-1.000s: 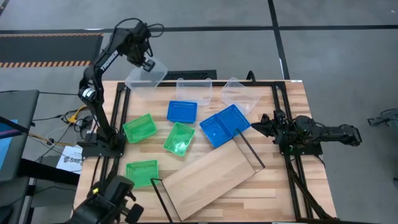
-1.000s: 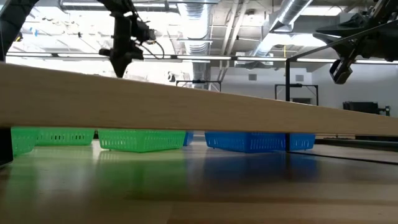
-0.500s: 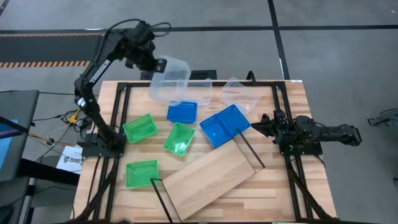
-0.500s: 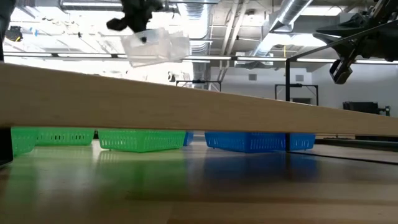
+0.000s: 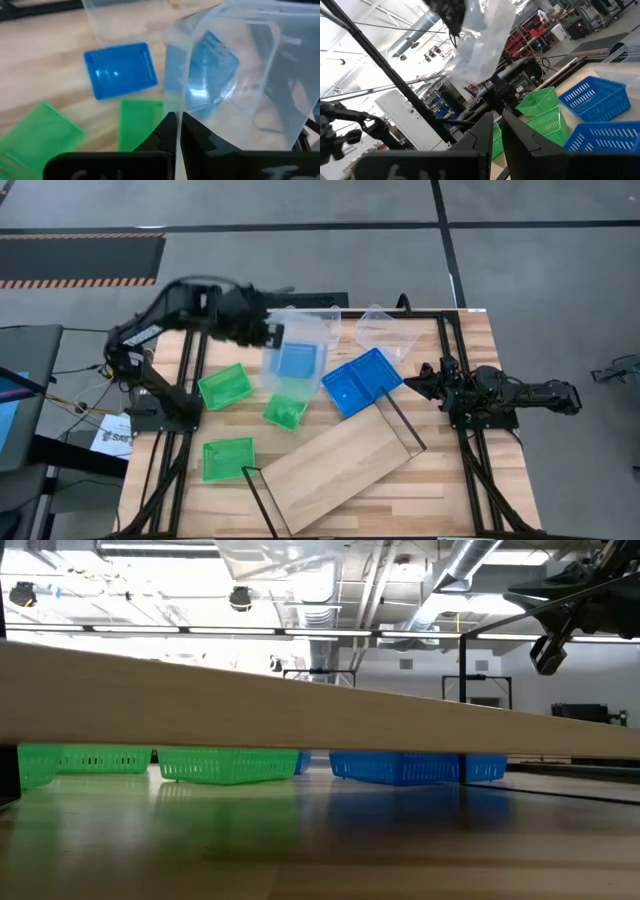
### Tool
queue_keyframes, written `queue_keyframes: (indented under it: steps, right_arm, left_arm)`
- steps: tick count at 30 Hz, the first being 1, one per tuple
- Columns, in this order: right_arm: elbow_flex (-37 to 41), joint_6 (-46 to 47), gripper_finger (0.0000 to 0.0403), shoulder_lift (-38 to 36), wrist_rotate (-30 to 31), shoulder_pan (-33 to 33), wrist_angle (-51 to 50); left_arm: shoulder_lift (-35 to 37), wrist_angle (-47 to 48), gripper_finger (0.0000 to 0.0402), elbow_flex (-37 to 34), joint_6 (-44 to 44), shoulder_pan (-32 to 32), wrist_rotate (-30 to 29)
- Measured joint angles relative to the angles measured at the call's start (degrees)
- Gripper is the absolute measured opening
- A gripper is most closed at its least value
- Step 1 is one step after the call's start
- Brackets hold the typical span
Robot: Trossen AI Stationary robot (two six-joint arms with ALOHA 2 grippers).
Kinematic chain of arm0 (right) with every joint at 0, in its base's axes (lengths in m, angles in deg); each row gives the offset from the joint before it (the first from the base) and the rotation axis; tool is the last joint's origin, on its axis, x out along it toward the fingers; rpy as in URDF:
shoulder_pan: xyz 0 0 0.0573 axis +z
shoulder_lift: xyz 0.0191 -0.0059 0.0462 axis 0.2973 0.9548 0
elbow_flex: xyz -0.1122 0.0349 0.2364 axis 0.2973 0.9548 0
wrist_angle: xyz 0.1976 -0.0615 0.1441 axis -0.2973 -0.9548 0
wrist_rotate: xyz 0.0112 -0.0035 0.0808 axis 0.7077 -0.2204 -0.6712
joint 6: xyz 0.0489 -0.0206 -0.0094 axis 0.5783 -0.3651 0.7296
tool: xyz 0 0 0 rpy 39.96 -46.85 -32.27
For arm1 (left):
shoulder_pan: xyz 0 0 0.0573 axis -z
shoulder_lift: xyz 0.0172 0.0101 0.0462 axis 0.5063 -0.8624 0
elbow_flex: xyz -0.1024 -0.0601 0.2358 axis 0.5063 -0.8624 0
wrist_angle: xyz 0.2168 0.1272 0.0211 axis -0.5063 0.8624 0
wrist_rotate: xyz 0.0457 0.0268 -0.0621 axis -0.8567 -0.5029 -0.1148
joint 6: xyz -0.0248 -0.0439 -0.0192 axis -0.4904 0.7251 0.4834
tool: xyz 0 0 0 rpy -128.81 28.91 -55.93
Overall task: Stack baskets on shelf by color
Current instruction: Put the left transparent bin on the shelf
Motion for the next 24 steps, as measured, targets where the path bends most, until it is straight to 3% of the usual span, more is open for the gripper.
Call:
queue_keyframes:
  steps: [9, 15, 24]
  right_arm:
    - [0.00, 1.47, 0.0063, 0.02, 0.00, 0.00, -0.28]
    - [0.00, 3.17, 0.0063, 0.01, -0.02, 0.11, -1.49]
    - [0.00, 3.15, 0.0063, 0.00, -0.04, 0.37, -1.68]
  left_arm:
    - [-3.28, -3.72, 0.0000, -0.24, 13.45, 15.13, -10.31]
    - [-9.19, -6.47, 0.0000, -0.24, 22.87, 21.35, -12.07]
    - [-19.23, -13.34, 0.0000, -0.26, 29.77, 26.09, -11.83]
